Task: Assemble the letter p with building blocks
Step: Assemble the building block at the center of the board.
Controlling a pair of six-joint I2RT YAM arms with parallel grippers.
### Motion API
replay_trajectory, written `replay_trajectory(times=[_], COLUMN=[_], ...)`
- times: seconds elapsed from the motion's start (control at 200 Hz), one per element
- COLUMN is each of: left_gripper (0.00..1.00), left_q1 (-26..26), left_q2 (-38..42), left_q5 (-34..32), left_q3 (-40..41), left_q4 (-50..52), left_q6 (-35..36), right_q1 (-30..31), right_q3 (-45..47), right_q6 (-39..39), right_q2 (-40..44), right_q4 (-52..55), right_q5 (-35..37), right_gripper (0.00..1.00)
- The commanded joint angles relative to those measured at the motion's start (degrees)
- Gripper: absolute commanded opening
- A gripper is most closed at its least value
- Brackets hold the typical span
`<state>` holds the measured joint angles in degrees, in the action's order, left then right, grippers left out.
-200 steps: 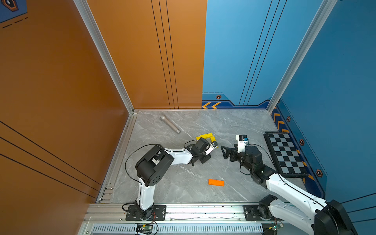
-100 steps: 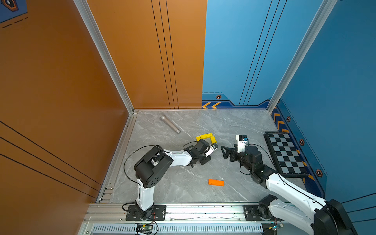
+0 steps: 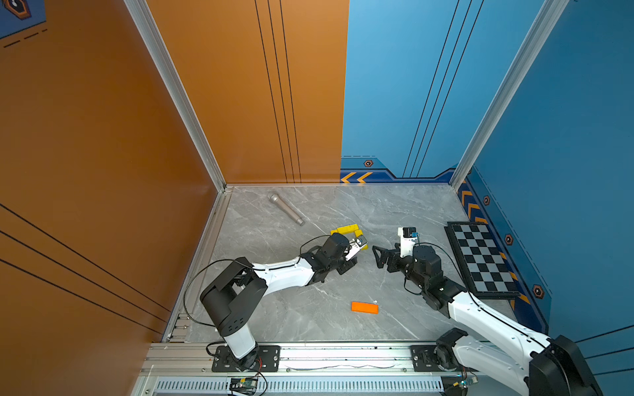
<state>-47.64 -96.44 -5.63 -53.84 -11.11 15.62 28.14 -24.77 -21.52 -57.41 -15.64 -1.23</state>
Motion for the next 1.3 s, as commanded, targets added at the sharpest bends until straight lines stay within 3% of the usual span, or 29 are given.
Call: replay_trajectory(times=[0.0,0.255,0.541,0.681,0.876,1.291], left_gripper=[0.54,0.53,0.61,0.76,1.0,0.99], left_q1=[0.8,5.3,4.1,2.6,0.5,-0.2], left_q2=[2.6,7.5,16.7,24.3,34.3,39.2], left_q5=[-4.5,-6.8,-6.8,0.9,3.6,9.1], left_q3=[0.7,2.9,12.1,19.1,28.1,32.6], left_q4=[-0.4,1.9,3.4,0.8,-5.4,-9.7], left_q6=[-3.4,-12.7,-12.3,-12.1,-9.7,-12.0], right_q1=[-0.4,-0.8,0.2,3.0,11.6,19.8], right_q3=[0.7,-0.1,-3.7,-1.9,-1.8,-0.6], right_q6=[-0.5,0.4,5.7,7.0,9.8,8.0], right_q2=[-0.1,-2.8,-2.3,-3.3,-7.8,-5.8], right_q4=[-1.2,-1.0,8.3,9.5,12.1,21.2], right_q5=[0.1,0.1,-7.4,-13.5,-16.0,-10.1], right_gripper=[1.0,0.99,0.96,0.95,0.95,0.91])
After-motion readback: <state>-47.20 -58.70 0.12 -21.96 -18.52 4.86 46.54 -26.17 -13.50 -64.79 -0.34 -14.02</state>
